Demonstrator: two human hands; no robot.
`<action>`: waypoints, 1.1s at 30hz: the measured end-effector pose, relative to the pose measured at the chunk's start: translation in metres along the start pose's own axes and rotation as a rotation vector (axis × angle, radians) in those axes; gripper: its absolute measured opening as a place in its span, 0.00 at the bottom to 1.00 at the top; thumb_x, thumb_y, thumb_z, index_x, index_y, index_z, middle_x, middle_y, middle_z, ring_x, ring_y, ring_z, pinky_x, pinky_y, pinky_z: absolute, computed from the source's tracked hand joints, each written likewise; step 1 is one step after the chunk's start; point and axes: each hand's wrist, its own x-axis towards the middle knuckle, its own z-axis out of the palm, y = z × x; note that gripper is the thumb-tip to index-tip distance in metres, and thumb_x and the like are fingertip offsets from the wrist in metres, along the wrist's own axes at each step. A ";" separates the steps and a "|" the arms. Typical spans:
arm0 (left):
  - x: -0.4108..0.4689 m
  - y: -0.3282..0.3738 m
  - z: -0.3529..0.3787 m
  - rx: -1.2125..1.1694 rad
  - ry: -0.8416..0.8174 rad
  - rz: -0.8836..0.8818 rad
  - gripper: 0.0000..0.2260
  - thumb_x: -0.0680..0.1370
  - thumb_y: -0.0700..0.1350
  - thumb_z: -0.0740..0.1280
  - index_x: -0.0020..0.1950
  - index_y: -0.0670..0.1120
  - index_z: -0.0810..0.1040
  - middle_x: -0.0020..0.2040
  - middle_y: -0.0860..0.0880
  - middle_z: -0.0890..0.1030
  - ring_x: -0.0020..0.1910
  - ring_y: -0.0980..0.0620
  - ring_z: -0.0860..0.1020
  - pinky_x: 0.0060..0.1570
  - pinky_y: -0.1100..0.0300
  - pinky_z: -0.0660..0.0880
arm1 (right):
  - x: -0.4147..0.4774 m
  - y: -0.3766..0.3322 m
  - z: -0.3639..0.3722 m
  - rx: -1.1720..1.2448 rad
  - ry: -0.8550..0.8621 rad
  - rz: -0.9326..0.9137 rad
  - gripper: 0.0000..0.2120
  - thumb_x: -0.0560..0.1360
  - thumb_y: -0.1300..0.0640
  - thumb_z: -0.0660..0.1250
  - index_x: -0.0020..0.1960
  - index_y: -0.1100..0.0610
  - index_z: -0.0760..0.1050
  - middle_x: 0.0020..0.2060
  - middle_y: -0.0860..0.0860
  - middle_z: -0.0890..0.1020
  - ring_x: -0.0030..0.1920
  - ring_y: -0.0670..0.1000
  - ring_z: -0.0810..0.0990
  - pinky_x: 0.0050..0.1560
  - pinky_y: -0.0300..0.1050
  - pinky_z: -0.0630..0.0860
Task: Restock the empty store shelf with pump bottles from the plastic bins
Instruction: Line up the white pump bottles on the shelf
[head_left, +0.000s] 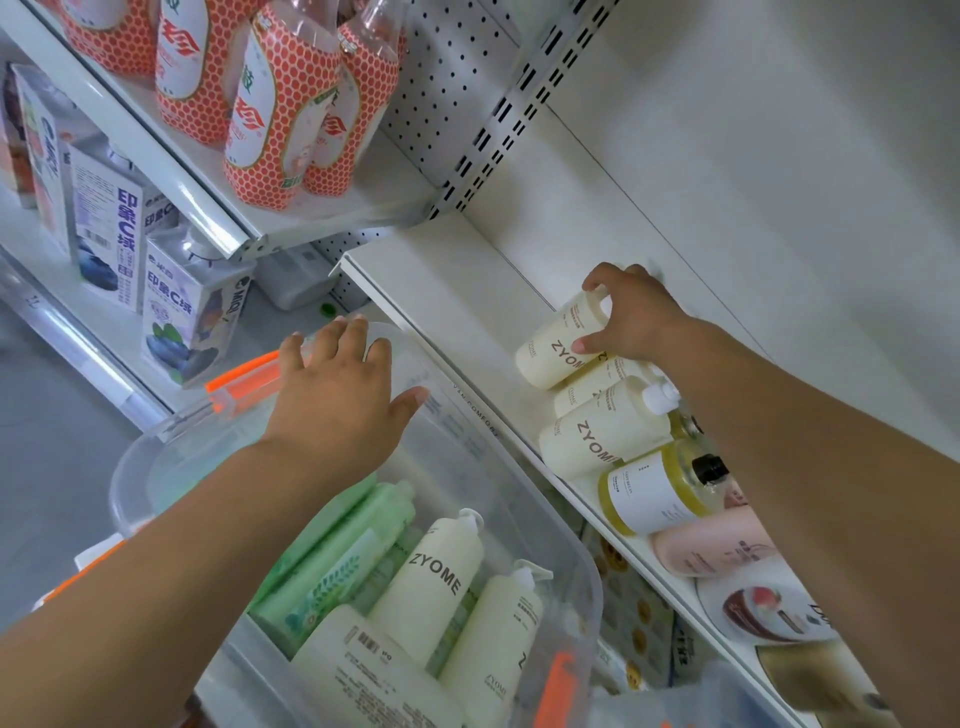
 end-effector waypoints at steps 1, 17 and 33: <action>0.000 0.000 -0.001 -0.019 0.005 0.002 0.30 0.80 0.65 0.49 0.73 0.46 0.66 0.79 0.44 0.58 0.78 0.44 0.55 0.72 0.41 0.53 | -0.002 -0.002 -0.001 -0.004 0.004 0.019 0.43 0.65 0.45 0.82 0.73 0.47 0.65 0.66 0.54 0.68 0.69 0.59 0.68 0.66 0.59 0.73; -0.013 -0.018 0.002 -0.116 0.192 -0.034 0.24 0.78 0.56 0.66 0.68 0.42 0.75 0.72 0.37 0.71 0.74 0.37 0.64 0.73 0.40 0.58 | -0.162 -0.088 0.099 0.684 -0.001 0.076 0.12 0.77 0.49 0.73 0.53 0.57 0.78 0.43 0.48 0.82 0.45 0.49 0.81 0.49 0.43 0.77; -0.042 -0.026 -0.003 0.115 0.073 -0.040 0.37 0.78 0.67 0.55 0.79 0.45 0.57 0.80 0.43 0.54 0.77 0.40 0.56 0.73 0.44 0.53 | -0.170 -0.105 0.178 0.571 -0.498 0.536 0.38 0.75 0.28 0.60 0.73 0.56 0.69 0.63 0.57 0.77 0.70 0.59 0.69 0.66 0.50 0.72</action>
